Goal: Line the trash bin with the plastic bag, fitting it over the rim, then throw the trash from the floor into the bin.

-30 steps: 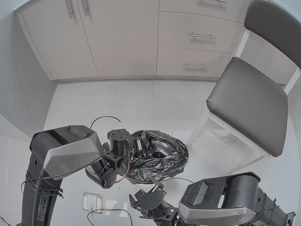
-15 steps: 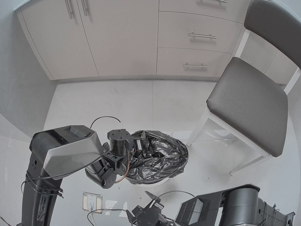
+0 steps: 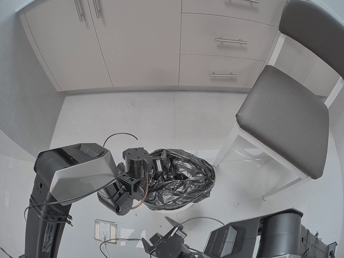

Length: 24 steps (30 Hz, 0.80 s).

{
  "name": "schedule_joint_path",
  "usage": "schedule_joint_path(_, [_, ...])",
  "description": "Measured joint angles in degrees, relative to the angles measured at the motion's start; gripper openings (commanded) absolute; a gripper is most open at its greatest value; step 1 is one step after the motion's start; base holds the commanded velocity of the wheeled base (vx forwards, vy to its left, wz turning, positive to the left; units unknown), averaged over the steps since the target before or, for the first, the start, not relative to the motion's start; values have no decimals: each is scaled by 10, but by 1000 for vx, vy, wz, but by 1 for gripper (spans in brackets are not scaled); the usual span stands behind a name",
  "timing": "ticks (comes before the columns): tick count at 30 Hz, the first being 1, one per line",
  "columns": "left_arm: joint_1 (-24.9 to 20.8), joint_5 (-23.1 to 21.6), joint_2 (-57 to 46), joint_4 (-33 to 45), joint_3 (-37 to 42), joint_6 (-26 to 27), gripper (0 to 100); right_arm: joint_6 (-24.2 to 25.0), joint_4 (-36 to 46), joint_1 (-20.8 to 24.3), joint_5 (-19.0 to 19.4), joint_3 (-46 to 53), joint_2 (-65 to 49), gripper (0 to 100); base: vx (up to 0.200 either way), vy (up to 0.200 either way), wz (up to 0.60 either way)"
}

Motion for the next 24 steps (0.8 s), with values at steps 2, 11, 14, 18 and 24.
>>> schedule_joint_path(2, [0,0,0,0,0,0,100,-15,1,-22,-9,-18,-3,100,0,0,0])
schedule_joint_path(11, [0,0,0,0,0,0,100,-54,4,-150,-64,-119,-6,100,0,0,0])
schedule_joint_path(14, [0,0,1,0,0,0,100,-61,5,-191,-74,-139,-13,100,0,0,0])
schedule_joint_path(18, [0,0,2,0,0,1,100,-66,4,-221,-79,-148,-30,100,0,0,0])
schedule_joint_path(24, [-1,0,4,0,0,1,100,-71,4,-228,-112,-136,-44,100,0,0,0])
